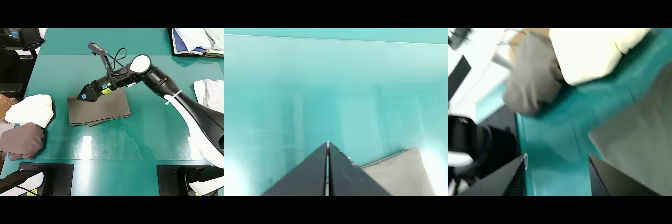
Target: Fold the shirts.
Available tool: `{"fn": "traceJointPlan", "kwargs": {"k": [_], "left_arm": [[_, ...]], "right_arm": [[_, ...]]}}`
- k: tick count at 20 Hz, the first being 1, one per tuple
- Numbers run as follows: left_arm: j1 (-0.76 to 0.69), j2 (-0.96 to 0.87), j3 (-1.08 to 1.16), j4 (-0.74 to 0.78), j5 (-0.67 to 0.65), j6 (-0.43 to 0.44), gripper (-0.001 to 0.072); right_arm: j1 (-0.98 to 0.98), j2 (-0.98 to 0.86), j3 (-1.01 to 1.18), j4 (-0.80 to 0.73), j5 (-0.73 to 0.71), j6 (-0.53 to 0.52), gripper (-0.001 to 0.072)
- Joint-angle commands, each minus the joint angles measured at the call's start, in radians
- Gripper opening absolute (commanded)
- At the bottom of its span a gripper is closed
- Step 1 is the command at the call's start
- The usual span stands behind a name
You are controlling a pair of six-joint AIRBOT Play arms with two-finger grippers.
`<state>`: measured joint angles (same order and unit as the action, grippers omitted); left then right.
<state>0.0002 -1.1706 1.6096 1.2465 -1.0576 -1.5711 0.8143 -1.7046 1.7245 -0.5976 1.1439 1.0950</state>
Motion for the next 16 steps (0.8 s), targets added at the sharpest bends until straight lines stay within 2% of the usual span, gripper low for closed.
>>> {"fn": "traceJointPlan", "kwargs": {"k": [1,5,6,7,8,11,16], "left_arm": [[0.025,0.03,0.0,0.01,-0.046,0.0,0.002],[0.017,0.029,-0.003,0.003,-0.087,0.007,0.002],[0.005,0.028,-0.003,0.003,-0.088,0.008,0.002],[-0.012,0.026,-0.003,0.003,-0.085,0.01,0.002],[-0.032,0.024,-0.003,0.003,-0.08,0.019,0.002],[-0.092,0.012,-0.003,0.003,-0.048,0.035,0.002],[-0.13,-0.026,-0.003,-0.002,-0.045,0.034,0.002]], "right_arm": [[-0.069,0.01,-0.034,-0.21,0.076,0.052,0.0451],[-0.322,0.133,-0.317,-0.268,0.06,0.142,0.0452],[-0.387,0.151,-0.388,-0.264,0.05,0.158,0.0478],[-0.444,0.159,-0.447,-0.257,0.039,0.168,0.0615],[-0.481,0.156,-0.489,-0.25,0.03,0.179,0.0632],[-0.531,0.097,-0.542,-0.151,0.008,0.174,0.0627],[-0.424,-0.084,-0.42,-0.028,0.004,0.156,0.0625]]}}
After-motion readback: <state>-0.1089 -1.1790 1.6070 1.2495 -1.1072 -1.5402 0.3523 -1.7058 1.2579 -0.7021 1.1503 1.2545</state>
